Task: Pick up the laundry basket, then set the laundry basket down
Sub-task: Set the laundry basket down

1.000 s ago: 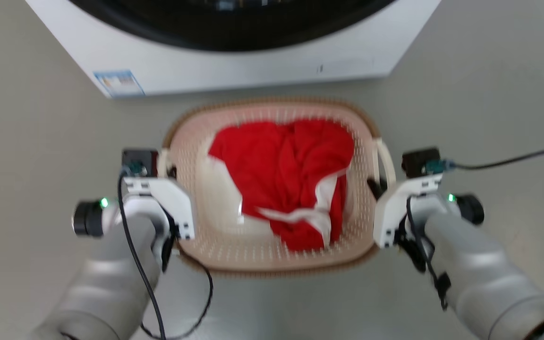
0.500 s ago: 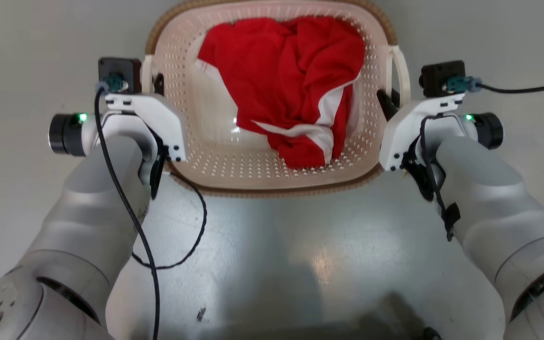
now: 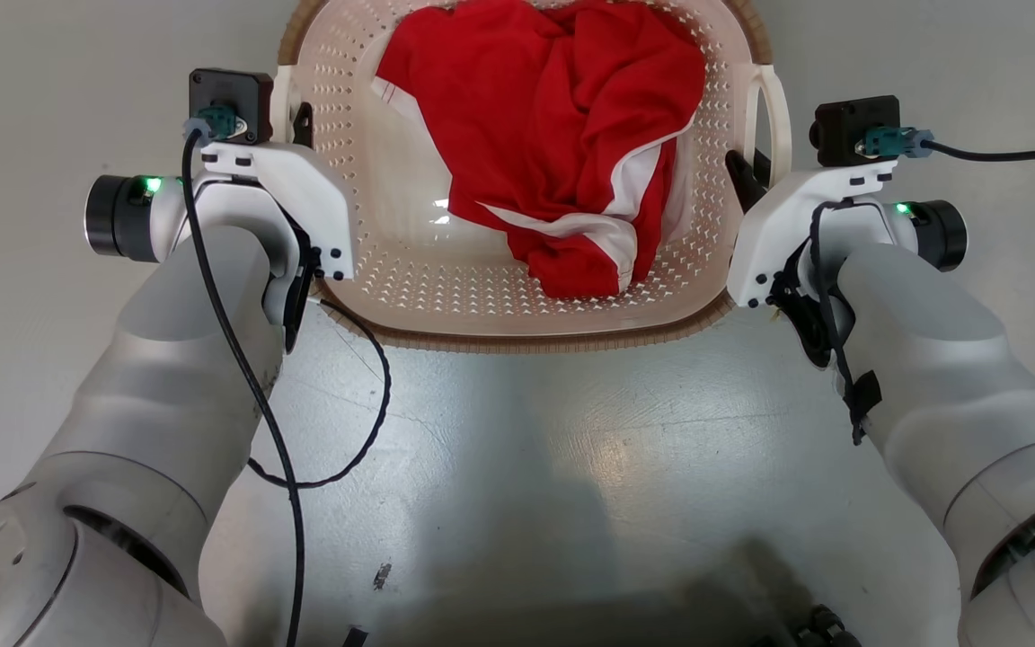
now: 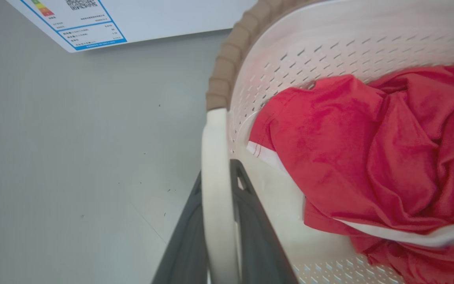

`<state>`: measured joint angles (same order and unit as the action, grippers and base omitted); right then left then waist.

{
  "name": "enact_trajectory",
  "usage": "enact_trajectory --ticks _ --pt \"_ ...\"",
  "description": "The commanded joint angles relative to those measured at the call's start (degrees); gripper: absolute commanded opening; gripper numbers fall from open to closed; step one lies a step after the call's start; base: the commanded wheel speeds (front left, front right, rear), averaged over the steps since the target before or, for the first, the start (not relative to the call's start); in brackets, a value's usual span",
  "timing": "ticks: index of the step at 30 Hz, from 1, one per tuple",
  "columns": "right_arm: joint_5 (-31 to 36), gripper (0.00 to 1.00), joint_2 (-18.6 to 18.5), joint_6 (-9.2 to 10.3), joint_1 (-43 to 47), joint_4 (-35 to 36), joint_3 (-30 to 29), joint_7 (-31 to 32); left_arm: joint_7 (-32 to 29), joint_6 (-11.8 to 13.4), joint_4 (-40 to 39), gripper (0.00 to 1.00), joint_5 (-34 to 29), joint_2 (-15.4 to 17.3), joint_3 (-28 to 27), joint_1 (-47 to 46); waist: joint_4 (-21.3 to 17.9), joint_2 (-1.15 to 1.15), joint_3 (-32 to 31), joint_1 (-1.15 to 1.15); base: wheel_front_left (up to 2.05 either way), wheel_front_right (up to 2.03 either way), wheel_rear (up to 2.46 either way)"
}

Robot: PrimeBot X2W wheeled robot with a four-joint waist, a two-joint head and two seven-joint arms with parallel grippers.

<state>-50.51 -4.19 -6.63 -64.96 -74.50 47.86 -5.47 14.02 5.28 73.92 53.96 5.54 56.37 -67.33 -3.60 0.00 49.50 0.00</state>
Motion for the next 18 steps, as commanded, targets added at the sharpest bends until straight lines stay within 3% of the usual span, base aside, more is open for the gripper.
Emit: enact_trajectory --ticks 1,12,18 --pt "1.03 0.0 1.31 -0.86 1.14 0.57 0.13 -0.13 -0.02 -0.18 -0.24 0.0 -0.43 1.04 -0.35 -1.32 -0.06 0.0 0.24 0.0 0.0 0.0 0.0" --pt "6.49 0.0 1.31 -0.86 0.99 0.56 -6.05 0.34 -0.9 -0.15 -0.07 0.0 -0.31 1.2 -0.15 -2.51 -0.13 0.0 1.33 0.0 0.0 0.0 0.0" --pt "10.78 0.0 1.31 -0.86 0.47 0.55 -10.01 0.61 -0.15 -2.11 -0.04 0.0 0.2 1.46 -0.52 -2.03 -0.37 0.0 2.4 0.0 0.0 0.0 0.0"
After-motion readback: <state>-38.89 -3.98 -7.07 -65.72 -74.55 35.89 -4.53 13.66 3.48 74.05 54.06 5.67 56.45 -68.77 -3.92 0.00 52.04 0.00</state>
